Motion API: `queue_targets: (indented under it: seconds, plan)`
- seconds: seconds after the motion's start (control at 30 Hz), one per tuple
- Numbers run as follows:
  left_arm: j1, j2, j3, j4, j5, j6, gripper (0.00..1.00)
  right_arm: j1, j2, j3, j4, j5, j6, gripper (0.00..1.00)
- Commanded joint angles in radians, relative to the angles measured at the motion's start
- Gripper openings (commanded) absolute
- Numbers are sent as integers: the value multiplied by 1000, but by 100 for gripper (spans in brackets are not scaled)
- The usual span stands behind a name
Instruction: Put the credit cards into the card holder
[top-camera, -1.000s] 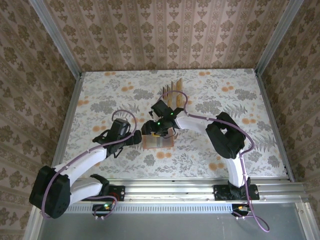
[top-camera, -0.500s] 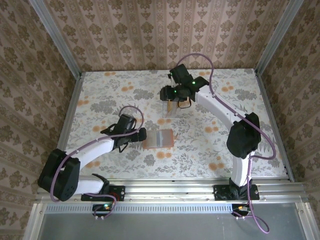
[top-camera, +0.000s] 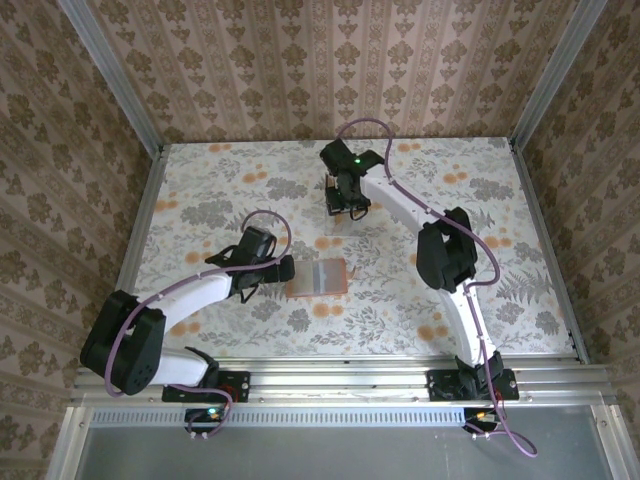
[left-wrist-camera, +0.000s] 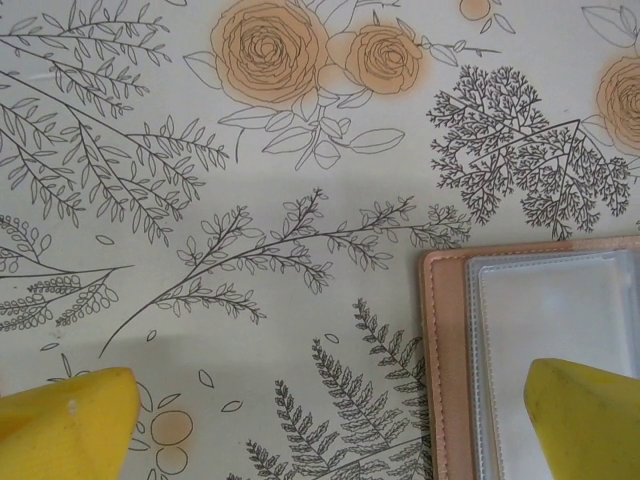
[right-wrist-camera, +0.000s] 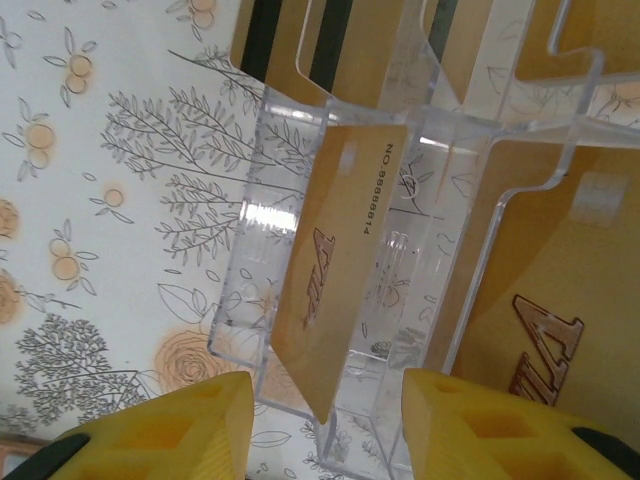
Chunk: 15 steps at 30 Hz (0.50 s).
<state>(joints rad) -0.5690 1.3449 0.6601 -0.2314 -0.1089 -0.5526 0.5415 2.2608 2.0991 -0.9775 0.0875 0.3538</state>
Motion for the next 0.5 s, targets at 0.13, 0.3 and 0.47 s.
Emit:
queue_targets:
  seconds: [0.13, 0.3, 0.47]
  plan:
    - [-6, -1, 26, -9, -18, 22, 100, 8, 50, 66, -58, 31, -19, 46]
    - [-6, -1, 19, -2, -17, 18, 100, 8, 76, 84, -59, 15, -12, 46]
    - [-6, -3, 10, 8, -15, 19, 100, 8, 98, 107, -65, -1, -9, 46]
